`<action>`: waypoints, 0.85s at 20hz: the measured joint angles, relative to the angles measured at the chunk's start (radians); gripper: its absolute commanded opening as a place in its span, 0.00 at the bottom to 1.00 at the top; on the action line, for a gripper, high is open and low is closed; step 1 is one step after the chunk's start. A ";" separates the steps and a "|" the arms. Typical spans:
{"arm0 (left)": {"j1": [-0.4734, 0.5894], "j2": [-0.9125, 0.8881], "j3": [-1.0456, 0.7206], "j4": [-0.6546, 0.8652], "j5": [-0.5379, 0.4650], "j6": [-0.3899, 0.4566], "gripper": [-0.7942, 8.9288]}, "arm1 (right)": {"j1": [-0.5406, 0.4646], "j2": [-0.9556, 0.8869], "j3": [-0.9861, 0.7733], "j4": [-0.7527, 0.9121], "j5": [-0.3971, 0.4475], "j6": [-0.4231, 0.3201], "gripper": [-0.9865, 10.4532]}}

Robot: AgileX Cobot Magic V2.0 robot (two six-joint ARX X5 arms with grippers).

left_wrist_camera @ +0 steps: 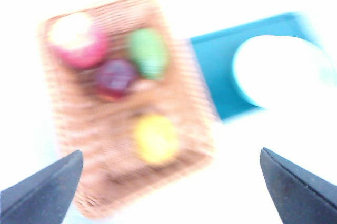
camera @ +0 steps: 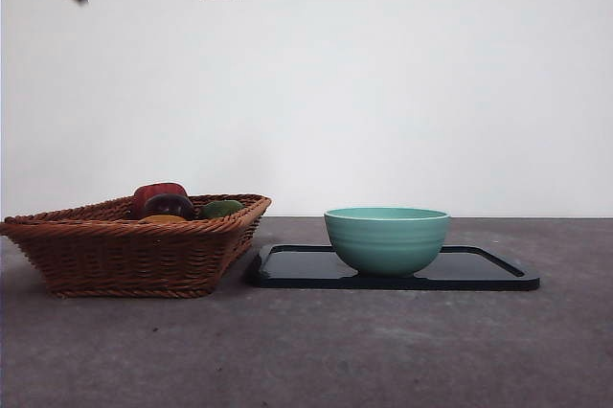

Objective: Pick up the wifruite, put it on the bowl, pick up the plate, put it on desk

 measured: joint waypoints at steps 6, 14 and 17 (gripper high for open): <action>0.000 -0.225 0.000 -0.064 0.300 0.078 0.70 | 0.000 0.000 0.000 0.000 0.000 0.000 0.57; -0.025 -0.410 -0.073 -0.200 0.361 0.159 0.70 | 0.000 0.000 0.000 -0.002 -0.005 0.001 0.57; -0.025 -0.489 -0.161 -0.177 0.361 0.165 0.70 | 0.000 0.000 0.000 -0.002 -0.005 0.001 0.57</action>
